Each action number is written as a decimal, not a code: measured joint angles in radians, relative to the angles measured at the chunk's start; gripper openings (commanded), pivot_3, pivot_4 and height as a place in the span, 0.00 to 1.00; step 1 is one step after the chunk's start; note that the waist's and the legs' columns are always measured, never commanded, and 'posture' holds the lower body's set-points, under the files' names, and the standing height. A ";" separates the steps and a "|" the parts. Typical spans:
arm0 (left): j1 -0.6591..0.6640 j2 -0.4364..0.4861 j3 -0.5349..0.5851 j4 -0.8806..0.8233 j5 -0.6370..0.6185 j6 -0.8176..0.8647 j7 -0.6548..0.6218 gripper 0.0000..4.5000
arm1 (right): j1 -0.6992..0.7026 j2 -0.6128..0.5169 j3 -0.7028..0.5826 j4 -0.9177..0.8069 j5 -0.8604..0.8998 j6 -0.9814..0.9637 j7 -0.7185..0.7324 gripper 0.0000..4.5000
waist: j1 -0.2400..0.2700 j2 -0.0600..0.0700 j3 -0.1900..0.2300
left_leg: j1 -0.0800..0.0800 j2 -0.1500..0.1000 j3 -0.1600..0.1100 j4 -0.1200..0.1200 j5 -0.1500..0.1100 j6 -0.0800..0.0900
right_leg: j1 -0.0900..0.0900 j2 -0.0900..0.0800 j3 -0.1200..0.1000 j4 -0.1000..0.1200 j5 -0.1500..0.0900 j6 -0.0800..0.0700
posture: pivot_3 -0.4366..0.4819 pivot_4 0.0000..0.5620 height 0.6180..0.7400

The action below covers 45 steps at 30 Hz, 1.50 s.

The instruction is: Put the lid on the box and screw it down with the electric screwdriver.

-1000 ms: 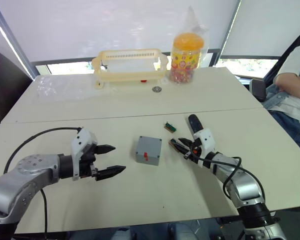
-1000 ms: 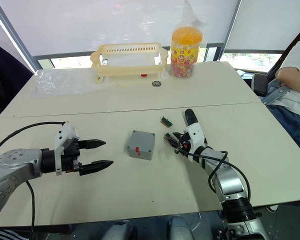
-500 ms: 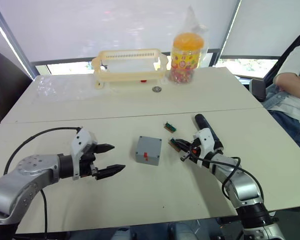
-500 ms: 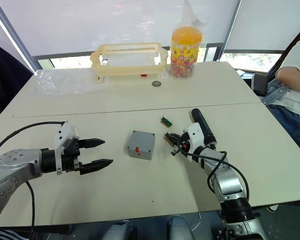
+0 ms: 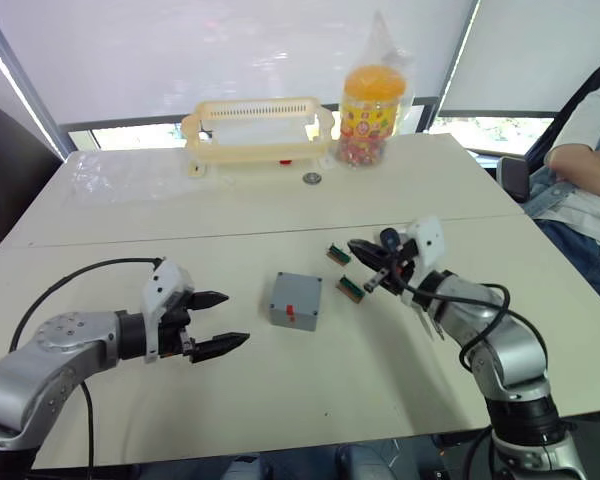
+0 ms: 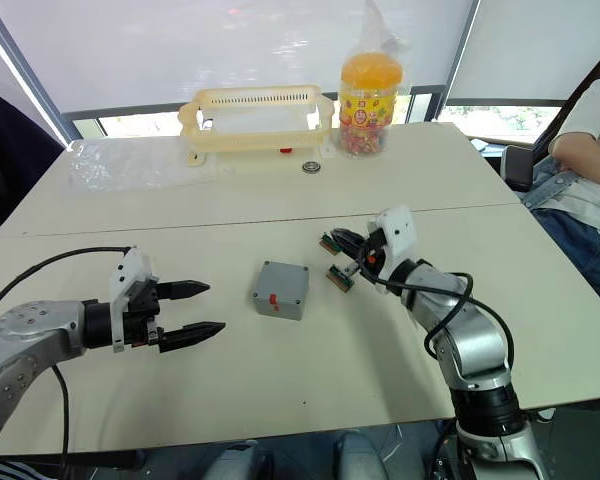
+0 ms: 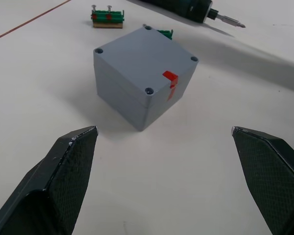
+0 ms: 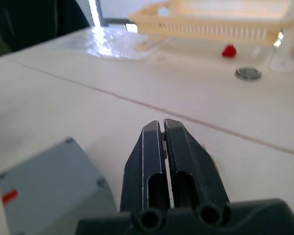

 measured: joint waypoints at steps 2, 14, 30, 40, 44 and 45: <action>-0.017 0.000 -0.001 0.014 0.010 -0.012 -0.006 1.00 | -0.036 0.008 0.033 -0.021 0.018 0.024 0.014 0.00 | 0.000 0.000 0.000 | 0.000 0.000 0.000 0.000 0.000 0.000 | 0.000 0.000 0.000 0.000 0.000 0.000 | 0.48 0.27 1.00; -0.028 0.001 -0.001 0.026 0.023 -0.015 -0.016 1.00 | 0.022 0.003 0.152 0.084 -0.054 -0.071 0.074 0.00 | 0.001 0.000 0.000 | 0.000 0.000 0.000 0.000 0.000 0.000 | 0.000 0.000 0.000 -0.001 0.000 0.000 | 0.48 0.27 1.00; -0.023 0.001 -0.001 0.006 0.022 -0.014 -0.006 1.00 | 0.039 0.011 0.171 0.159 -0.110 -0.143 0.091 0.00 | 0.000 0.000 0.000 | 0.000 0.000 0.000 0.000 0.000 0.000 | 0.000 0.000 0.000 -0.001 0.000 0.000 | 0.48 0.27 1.00; -0.015 0.001 -0.001 0.003 0.022 -0.012 0.004 1.00 | 0.039 0.025 0.172 0.200 -0.140 -0.179 0.093 0.00 | 0.000 0.000 0.000 | 0.000 0.000 0.000 0.000 0.000 0.000 | 0.000 0.000 0.000 -0.001 0.000 0.000 | 0.48 0.27 1.00; -0.012 0.001 -0.001 -0.002 0.022 -0.011 0.005 1.00 | 0.040 0.027 0.172 0.201 -0.141 -0.179 0.096 0.06 | 0.000 0.000 0.000 | 0.000 0.000 0.000 0.000 0.000 0.000 | 0.000 0.000 0.000 -0.001 0.000 0.000 | 0.48 0.27 1.00; -0.011 0.001 -0.001 -0.002 0.022 -0.011 0.005 1.00 | 0.040 0.027 0.172 0.201 -0.142 -0.179 0.096 0.13 | 0.000 0.000 0.000 | 0.000 0.000 0.000 0.000 0.000 0.000 | 0.000 0.000 0.000 -0.001 0.000 0.000 | 0.48 0.27 1.00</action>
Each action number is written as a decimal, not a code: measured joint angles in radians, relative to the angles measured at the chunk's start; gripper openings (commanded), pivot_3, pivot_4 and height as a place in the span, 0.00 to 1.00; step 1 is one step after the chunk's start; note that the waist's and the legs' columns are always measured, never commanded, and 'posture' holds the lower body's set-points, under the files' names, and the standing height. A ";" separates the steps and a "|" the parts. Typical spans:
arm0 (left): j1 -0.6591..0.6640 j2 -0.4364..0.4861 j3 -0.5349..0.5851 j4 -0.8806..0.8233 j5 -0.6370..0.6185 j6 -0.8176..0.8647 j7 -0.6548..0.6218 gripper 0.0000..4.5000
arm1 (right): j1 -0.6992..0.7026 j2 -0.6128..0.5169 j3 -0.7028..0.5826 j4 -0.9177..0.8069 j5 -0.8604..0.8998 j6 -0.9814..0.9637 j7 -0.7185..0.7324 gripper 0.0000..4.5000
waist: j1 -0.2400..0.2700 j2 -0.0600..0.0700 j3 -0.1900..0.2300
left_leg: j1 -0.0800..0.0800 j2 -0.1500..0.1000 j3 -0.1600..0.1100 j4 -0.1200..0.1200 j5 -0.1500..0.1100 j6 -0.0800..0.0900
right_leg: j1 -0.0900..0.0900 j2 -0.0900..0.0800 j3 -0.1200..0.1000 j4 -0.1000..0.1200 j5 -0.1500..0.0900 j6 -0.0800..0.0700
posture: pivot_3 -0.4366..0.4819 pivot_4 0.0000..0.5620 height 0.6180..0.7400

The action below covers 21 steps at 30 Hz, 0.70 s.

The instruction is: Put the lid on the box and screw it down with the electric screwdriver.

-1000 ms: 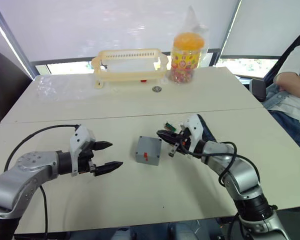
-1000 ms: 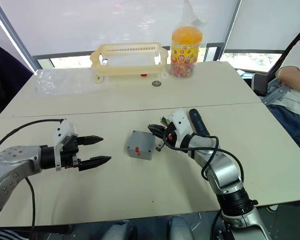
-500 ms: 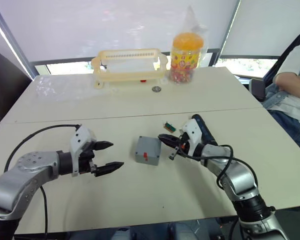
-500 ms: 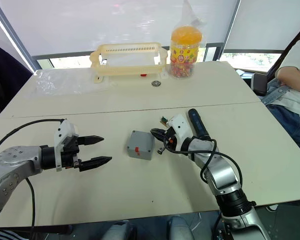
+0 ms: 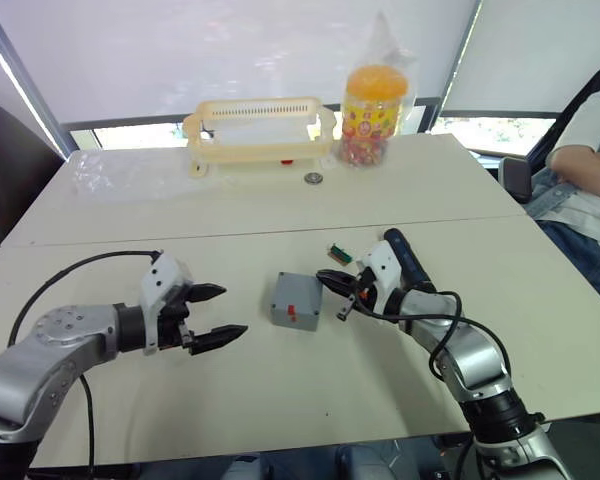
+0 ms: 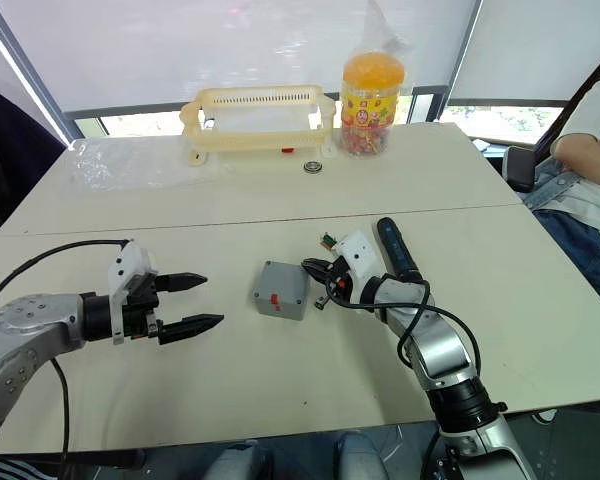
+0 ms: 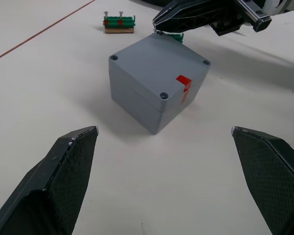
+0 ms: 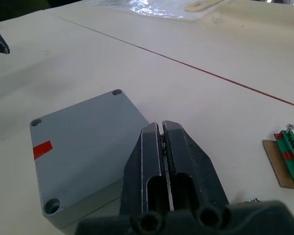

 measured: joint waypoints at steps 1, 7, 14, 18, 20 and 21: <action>0.001 0.000 0.000 0.000 0.000 0.000 0.000 1.00 | 0.000 0.001 0.000 0.000 -0.001 0.000 0.000 0.20 | 0.000 0.000 0.000 | 0.000 0.000 0.000 0.000 0.000 0.000 | 0.000 0.000 0.000 0.000 0.000 0.000 | 0.48 0.27 1.00; 0.003 0.000 0.000 0.000 0.001 0.000 -0.001 1.00 | 0.001 0.009 -0.006 -0.006 0.002 0.000 -0.003 0.85 | 0.000 0.000 0.000 | 0.000 0.000 0.000 0.000 0.000 0.000 | 0.000 0.000 0.000 0.000 0.000 0.000 | 0.48 0.27 1.00; 0.003 -0.002 0.000 0.002 0.001 0.000 -0.004 1.00 | 0.000 0.007 -0.065 -0.122 0.066 0.046 -0.005 0.85 | 0.001 0.000 0.000 | 0.000 0.000 0.000 0.000 0.000 0.000 | 0.000 0.000 0.000 0.000 0.000 0.000 | 0.48 0.27 1.00; -0.047 0.012 0.001 0.013 -0.035 0.024 -0.028 1.00 | -0.129 -0.062 -0.206 -0.181 0.229 0.288 -0.032 0.91 | 0.004 0.001 0.001 | -0.001 0.000 -0.001 0.001 0.000 0.000 | 0.000 -0.001 0.000 0.000 0.000 -0.001 | 0.48 0.27 1.00; -0.096 0.037 0.008 0.018 -0.076 0.051 -0.056 1.00 | -0.244 -0.168 -0.289 -0.180 0.296 0.421 -0.031 0.98 | 0.007 0.001 0.001 | -0.001 -0.001 -0.001 0.001 0.000 0.000 | 0.000 -0.001 -0.001 -0.001 0.000 -0.002 | 0.48 0.27 1.00; -0.133 0.057 0.012 0.025 -0.110 0.077 -0.078 1.00 | -0.305 -0.268 -0.316 -0.165 0.330 0.503 -0.004 0.98 | 0.009 0.001 0.001 | -0.002 -0.001 -0.001 0.000 0.000 0.000 | 0.000 -0.001 -0.002 -0.002 -0.001 -0.002 | 0.48 0.27 1.00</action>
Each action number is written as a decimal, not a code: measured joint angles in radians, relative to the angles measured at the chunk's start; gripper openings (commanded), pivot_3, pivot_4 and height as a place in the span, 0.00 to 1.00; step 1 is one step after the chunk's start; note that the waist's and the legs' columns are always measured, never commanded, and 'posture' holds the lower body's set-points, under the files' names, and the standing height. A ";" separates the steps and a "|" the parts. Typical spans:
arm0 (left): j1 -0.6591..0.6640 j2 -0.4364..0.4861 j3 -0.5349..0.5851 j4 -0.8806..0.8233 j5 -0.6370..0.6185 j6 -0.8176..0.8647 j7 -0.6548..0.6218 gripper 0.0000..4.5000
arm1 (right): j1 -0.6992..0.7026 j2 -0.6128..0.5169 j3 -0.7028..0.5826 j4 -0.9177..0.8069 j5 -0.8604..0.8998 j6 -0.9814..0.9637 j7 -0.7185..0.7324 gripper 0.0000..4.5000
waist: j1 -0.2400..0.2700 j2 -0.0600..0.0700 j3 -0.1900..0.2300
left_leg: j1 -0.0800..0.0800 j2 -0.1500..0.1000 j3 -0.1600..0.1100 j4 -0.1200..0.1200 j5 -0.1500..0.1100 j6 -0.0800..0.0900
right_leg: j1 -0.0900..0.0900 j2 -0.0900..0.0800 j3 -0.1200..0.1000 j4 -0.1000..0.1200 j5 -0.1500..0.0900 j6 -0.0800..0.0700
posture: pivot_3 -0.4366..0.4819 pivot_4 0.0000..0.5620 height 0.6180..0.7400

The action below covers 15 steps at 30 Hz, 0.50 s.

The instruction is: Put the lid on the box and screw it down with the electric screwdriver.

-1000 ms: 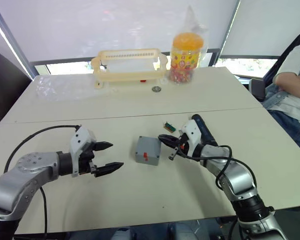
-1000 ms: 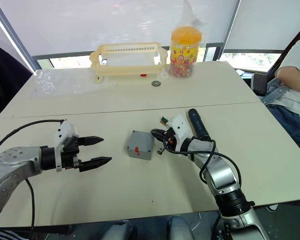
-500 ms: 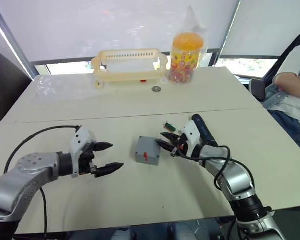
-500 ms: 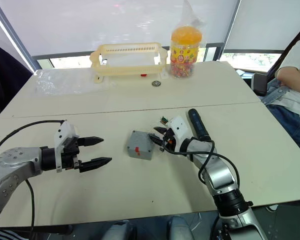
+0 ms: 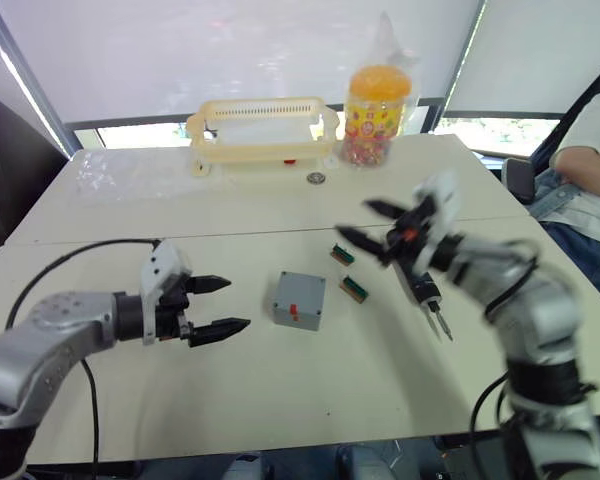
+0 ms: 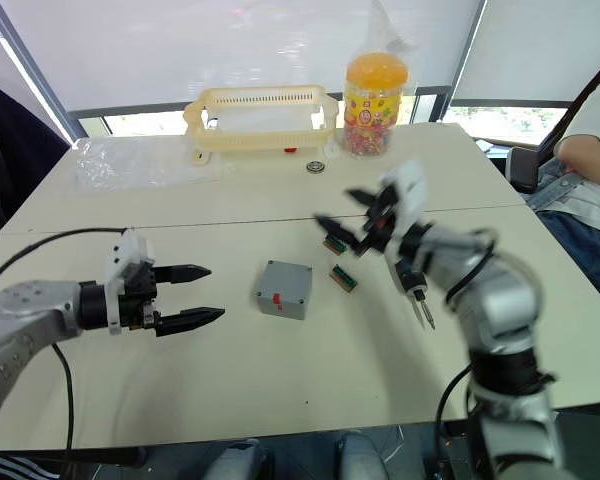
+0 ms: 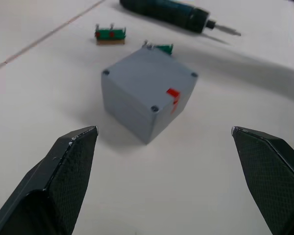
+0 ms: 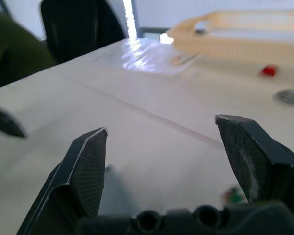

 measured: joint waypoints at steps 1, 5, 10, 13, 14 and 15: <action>-0.023 0.010 0.004 0.004 -0.019 0.011 -0.014 1.00 | -0.032 -0.062 -0.019 0.011 0.016 0.049 0.021 0.98 | -0.001 -0.001 0.000 | 0.001 0.000 0.000 -0.001 0.000 0.001 | 0.001 0.000 -0.001 -0.001 0.000 0.000 | 0.48 0.27 1.00; -0.083 0.023 -0.019 0.000 -0.060 0.034 -0.060 1.00 | -0.144 -0.243 0.024 0.105 0.088 0.350 0.090 0.98 | -0.017 0.000 0.000 | 0.001 0.002 0.004 -0.002 -0.004 0.007 | 0.001 0.001 0.001 -0.005 0.000 0.000 | 0.48 0.27 1.00; -0.094 0.019 -0.082 -0.050 -0.062 0.046 -0.053 1.00 | -0.201 -0.337 0.186 0.281 0.094 0.628 0.110 0.98 | -0.017 0.000 0.000 | 0.000 0.002 0.005 -0.002 -0.004 0.007 | 0.000 0.000 0.002 -0.007 0.000 0.000 | 0.48 0.27 1.00; -0.070 0.024 -0.091 -0.085 -0.064 0.059 -0.046 1.00 | -0.220 -0.363 0.297 0.374 0.094 0.669 0.146 0.98 | -0.013 0.000 0.000 | 0.000 0.001 0.006 -0.002 -0.004 0.007 | 0.000 0.000 0.003 -0.007 0.000 0.000 | 0.48 0.27 1.00; -0.066 0.028 -0.091 -0.098 -0.065 0.069 -0.042 1.00 | -0.236 -0.366 0.338 0.409 0.093 0.670 0.164 0.98 | -0.013 0.000 0.000 | 0.000 0.001 0.006 -0.001 -0.004 0.007 | 0.000 0.000 0.002 -0.007 0.000 0.001 | 0.48 0.27 1.00; -0.062 0.033 -0.089 -0.108 -0.067 0.072 -0.040 1.00 | -0.250 -0.366 0.361 0.432 0.090 0.669 0.173 0.98 | -0.012 0.000 0.000 | 0.000 0.001 0.006 -0.001 -0.004 0.007 | 0.000 0.000 0.002 -0.007 0.001 0.001 | 0.48 0.27 1.00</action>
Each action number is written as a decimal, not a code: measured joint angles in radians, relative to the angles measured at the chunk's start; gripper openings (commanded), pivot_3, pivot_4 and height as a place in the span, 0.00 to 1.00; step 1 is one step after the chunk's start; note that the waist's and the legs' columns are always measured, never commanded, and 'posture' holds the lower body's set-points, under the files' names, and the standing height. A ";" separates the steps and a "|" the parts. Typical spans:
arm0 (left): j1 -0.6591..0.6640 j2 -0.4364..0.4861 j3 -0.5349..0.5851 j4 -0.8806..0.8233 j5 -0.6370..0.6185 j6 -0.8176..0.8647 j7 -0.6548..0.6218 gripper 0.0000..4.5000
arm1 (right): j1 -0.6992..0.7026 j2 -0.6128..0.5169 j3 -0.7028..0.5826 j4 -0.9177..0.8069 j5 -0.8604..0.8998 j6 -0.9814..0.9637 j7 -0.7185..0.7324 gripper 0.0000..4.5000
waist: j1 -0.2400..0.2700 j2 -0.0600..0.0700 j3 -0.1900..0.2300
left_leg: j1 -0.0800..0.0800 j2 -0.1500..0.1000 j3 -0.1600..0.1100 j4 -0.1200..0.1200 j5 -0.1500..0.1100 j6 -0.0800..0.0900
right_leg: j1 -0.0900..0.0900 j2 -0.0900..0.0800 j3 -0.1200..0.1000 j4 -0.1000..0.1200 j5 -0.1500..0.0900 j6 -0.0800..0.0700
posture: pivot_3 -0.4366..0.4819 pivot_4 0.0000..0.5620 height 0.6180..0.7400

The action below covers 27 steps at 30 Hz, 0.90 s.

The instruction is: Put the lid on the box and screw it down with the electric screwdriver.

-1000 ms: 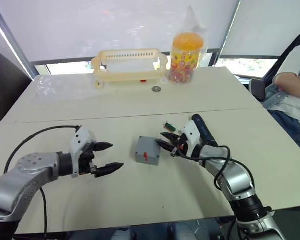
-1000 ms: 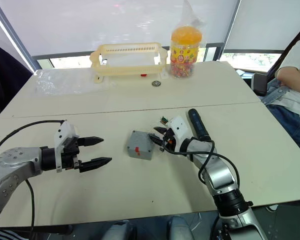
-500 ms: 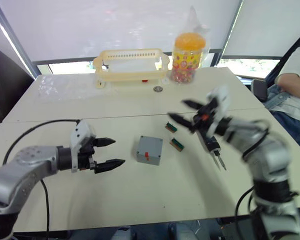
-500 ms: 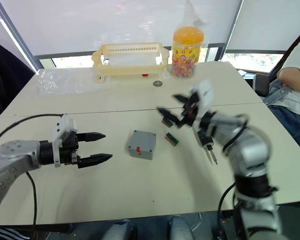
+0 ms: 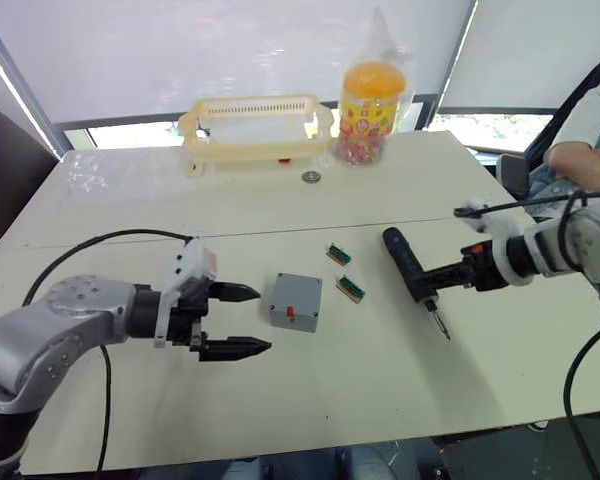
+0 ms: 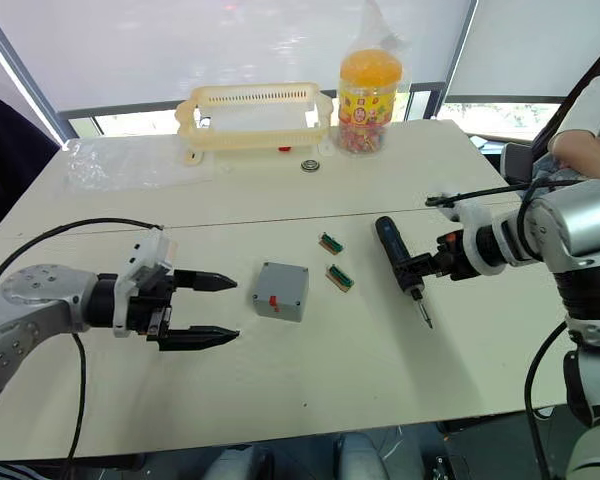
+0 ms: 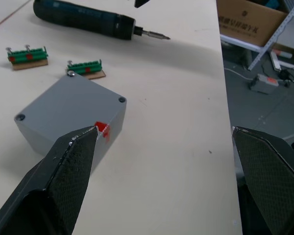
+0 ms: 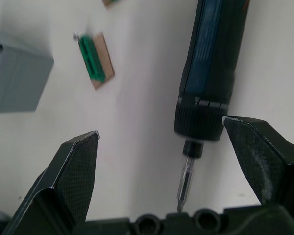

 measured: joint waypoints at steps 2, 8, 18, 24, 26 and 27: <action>0.016 0.008 0.003 -0.016 -0.005 0.002 0.004 1.00 | -0.044 0.004 0.056 0.078 -0.021 -0.004 0.017 0.98 | 0.000 0.000 0.000 | 0.000 0.000 0.000 0.000 0.000 0.000 | 0.000 0.000 0.000 0.000 0.000 0.000 | 0.48 0.27 1.00; 0.079 0.008 0.014 -0.039 -0.012 0.002 0.037 1.00 | -0.091 0.024 0.186 0.213 -0.085 -0.060 0.073 0.98 | 0.001 0.000 0.000 | -0.001 0.000 0.000 0.000 0.000 0.000 | 0.000 0.000 0.000 -0.001 0.001 0.001 | 0.48 0.27 1.00; 0.131 0.003 0.042 -0.080 -0.023 0.002 0.101 1.00 | -0.168 0.159 0.301 0.452 -0.233 -0.201 0.150 0.98 | 0.001 0.000 0.000 | -0.001 0.000 0.000 0.000 0.000 0.000 | -0.001 0.000 0.000 0.000 0.001 0.002 | 0.48 0.27 1.00; 0.169 0.000 0.046 -0.091 -0.030 0.002 0.131 1.00 | -0.166 0.173 0.368 0.466 -0.337 -0.286 0.198 0.59 | 0.002 0.000 0.000 | 0.000 -0.001 0.000 0.000 0.000 -0.001 | 0.000 0.000 0.000 0.000 0.002 0.003 | 0.48 0.27 1.00; 0.170 0.000 0.048 -0.097 -0.034 0.001 0.141 1.00 | -0.155 0.165 0.378 0.437 -0.349 -0.293 0.223 0.40 | 0.002 0.000 0.000 | 0.000 -0.001 -0.001 0.000 0.000 -0.001 | 0.000 0.000 0.000 0.000 0.002 0.003 | 0.48 0.27 1.00; 0.170 0.000 0.049 -0.097 -0.035 0.001 0.144 1.00 | -0.149 0.163 0.380 0.418 -0.357 -0.296 0.231 0.40 | 0.003 0.000 0.000 | 0.000 0.000 -0.001 0.000 0.000 -0.001 | 0.000 0.000 0.000 0.000 0.002 0.003 | 0.48 0.27 1.00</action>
